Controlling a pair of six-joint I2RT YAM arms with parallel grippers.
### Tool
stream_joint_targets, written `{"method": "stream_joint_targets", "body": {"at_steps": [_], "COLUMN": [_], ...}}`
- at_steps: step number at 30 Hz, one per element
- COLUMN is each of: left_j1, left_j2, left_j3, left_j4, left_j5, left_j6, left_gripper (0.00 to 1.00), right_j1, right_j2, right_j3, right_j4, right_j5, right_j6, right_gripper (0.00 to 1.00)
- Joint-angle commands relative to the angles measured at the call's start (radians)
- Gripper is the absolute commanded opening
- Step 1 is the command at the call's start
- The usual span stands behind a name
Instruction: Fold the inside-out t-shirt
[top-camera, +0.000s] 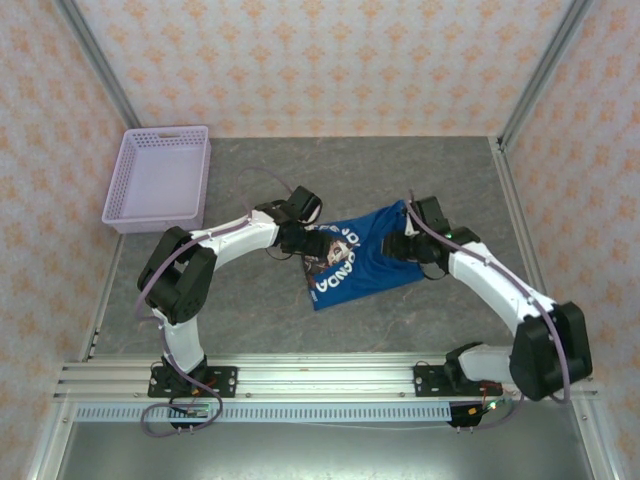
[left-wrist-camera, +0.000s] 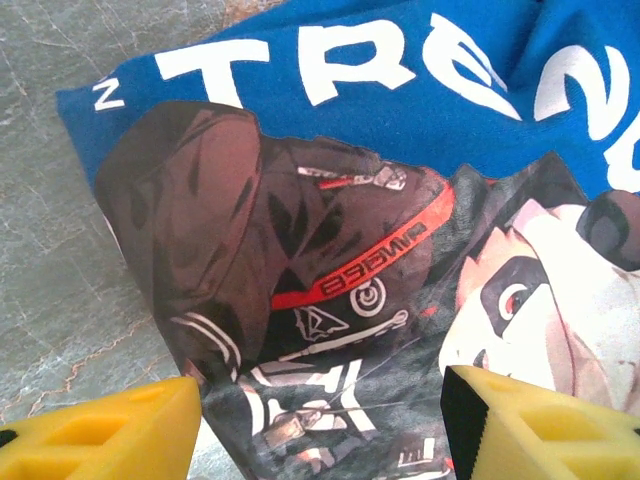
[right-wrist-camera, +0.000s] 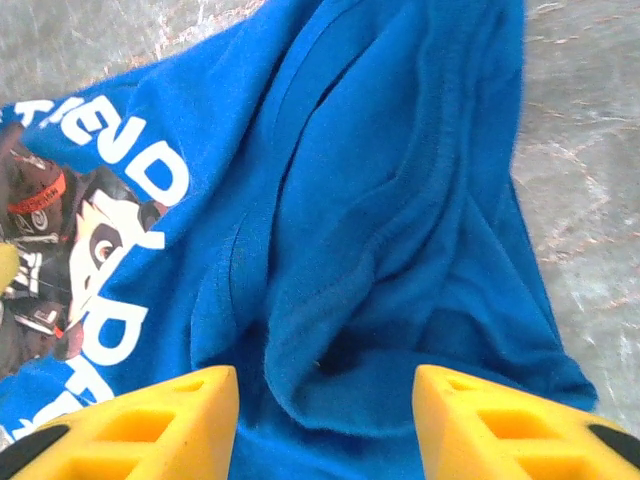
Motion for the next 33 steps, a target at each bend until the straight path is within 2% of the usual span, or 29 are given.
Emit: {"method": "stream_joint_targets", "body": {"at_steps": [1,3,7,9,12,19,24,30,33], "left_j1": [-0.010,-0.012,-0.013,-0.014,-0.014,-0.013,-0.014,-0.013,-0.013], "left_j2": [-0.029,-0.029,-0.027,-0.026,-0.017,0.015,0.031,0.039,0.042], "left_j3": [0.025,0.026,0.025,0.025,0.024,0.024,0.023,0.021,0.027], "left_j4": [-0.033,-0.033,-0.036,-0.036,-0.036,-0.031,-0.030,-0.019,-0.016], "left_j5": [-0.037,-0.039,-0.041,-0.045,-0.052,-0.065,-0.072,-0.069,-0.066], "left_j6": [0.024,0.023,0.025,0.027,0.031,0.041,0.045,0.044,0.044], "left_gripper": [0.66,0.66,0.66,0.66,0.66,0.66,0.66,0.66,0.66], "right_j1": [0.032,0.034,0.033,0.030,0.007,-0.087,-0.129,-0.186,-0.204], "right_j2": [0.094,0.132,0.136,0.117,0.089,-0.002,0.005,0.021,0.062], "right_j3": [0.048,0.064,0.068,0.058,0.032,-0.081,-0.119,-0.118,-0.068], "right_j4": [-0.024,-0.046,-0.080,-0.098,-0.131,-0.091,-0.052,0.009,0.033], "right_j5": [0.031,0.044,0.094,0.128,0.158,0.152,0.146,0.139,0.157], "right_j6": [-0.046,-0.050,-0.042,-0.021,0.025,0.152,0.205,0.193,0.164], "right_gripper": [0.49,0.42,0.14,0.07,0.03,0.03,0.06,0.16,0.17]}}
